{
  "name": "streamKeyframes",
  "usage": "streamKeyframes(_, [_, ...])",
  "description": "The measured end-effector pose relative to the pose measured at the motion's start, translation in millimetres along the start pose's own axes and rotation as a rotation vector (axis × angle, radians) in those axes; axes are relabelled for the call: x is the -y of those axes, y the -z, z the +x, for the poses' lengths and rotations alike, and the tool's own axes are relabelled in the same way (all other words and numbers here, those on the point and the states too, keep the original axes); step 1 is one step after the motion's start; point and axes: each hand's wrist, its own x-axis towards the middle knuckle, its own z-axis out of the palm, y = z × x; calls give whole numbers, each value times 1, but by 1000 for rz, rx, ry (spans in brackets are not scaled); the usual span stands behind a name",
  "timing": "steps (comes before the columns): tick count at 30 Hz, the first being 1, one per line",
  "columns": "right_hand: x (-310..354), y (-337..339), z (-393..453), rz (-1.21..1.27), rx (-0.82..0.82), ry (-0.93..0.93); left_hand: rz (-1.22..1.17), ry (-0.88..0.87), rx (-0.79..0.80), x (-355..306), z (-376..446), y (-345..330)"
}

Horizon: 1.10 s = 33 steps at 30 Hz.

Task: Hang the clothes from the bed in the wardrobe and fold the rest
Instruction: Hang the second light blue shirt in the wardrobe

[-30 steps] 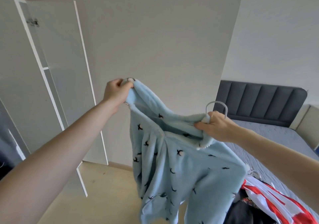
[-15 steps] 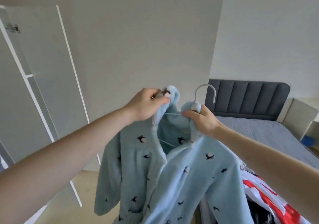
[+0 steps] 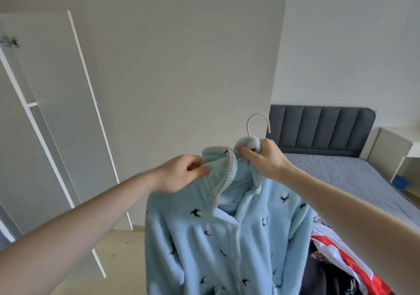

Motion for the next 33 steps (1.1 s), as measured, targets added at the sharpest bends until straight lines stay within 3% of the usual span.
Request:
streamKeyframes(3, [-11,4,-4,-96,7,-1,12,-5,-176,12,-4,-10])
streamKeyframes(8, [-48,6,-36,-232,-88,12,-65,31,-285,28,-7,-15])
streamKeyframes(13, [-48,-19,-34,-116,-15,-124,-63,36,-309,21,4,-22])
streamKeyframes(16, [-42,-29,-27,-26,-63,-58,-10,58,-305,16,11,-27])
streamKeyframes(20, [-42,-37,-21,57,-7,35,48,128,-332,16,14,-26])
streamKeyframes(27, [-84,-65,-37,232,145,-316,-17,188,-544,20,13,-18])
streamKeyframes(33, [-94,-110,-46,383,313,-404,-72,223,-597,16,17,-26])
